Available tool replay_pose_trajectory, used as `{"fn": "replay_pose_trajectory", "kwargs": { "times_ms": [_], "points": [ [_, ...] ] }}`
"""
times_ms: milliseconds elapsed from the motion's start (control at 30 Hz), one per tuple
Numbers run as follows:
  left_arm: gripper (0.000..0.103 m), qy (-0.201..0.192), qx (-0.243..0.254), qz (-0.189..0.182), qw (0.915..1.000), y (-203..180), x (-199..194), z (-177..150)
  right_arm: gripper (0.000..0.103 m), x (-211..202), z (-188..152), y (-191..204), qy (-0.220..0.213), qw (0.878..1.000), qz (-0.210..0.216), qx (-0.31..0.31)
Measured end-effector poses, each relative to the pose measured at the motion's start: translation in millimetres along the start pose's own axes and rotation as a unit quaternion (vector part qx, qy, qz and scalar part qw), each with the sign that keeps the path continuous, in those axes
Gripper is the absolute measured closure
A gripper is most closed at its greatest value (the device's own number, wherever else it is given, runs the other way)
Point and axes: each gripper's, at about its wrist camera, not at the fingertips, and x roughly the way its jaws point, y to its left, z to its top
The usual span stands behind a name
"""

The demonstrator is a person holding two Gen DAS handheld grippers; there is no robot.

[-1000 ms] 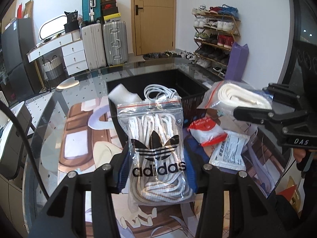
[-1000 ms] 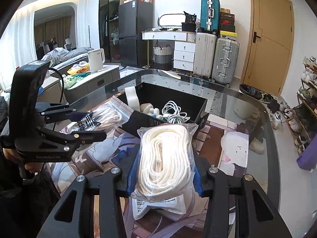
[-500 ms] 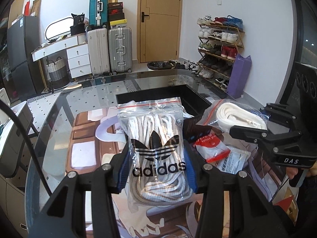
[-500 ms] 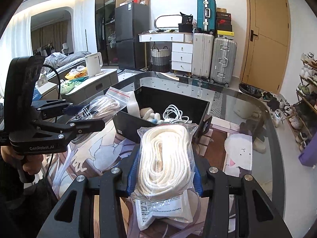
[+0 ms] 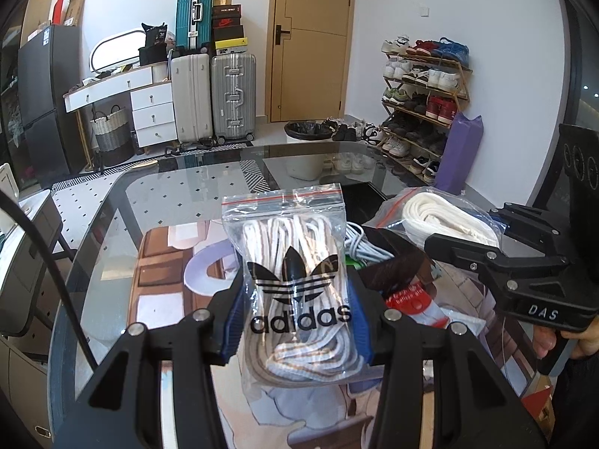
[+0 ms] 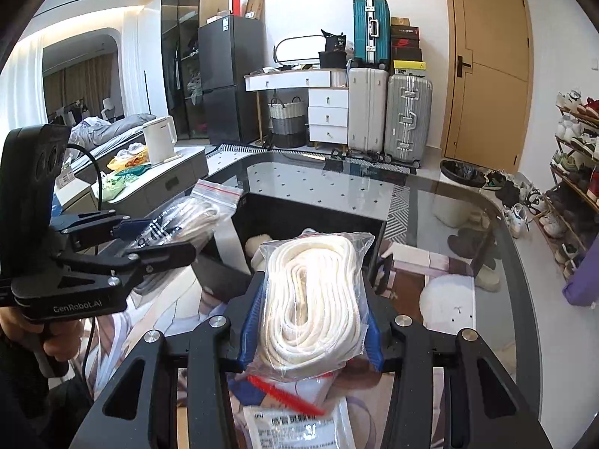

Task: Organize soft objects
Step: 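Carry both bags over the black box and lower them inside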

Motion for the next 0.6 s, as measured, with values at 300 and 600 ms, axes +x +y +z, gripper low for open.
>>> {"fn": "replay_pose_trajectory", "kwargs": {
  "times_ms": [300,600],
  "points": [
    [0.056,0.001,0.002,0.007,1.0,1.8,17.9,14.5,0.058,17.2,13.0,-6.2,0.002,1.0,-0.012,0.024],
    [0.056,0.009,0.002,0.004,0.9999,-1.5,39.7,26.4,0.058,39.7,30.0,-7.3,0.013,1.0,-0.019,0.02]
  ]
}}
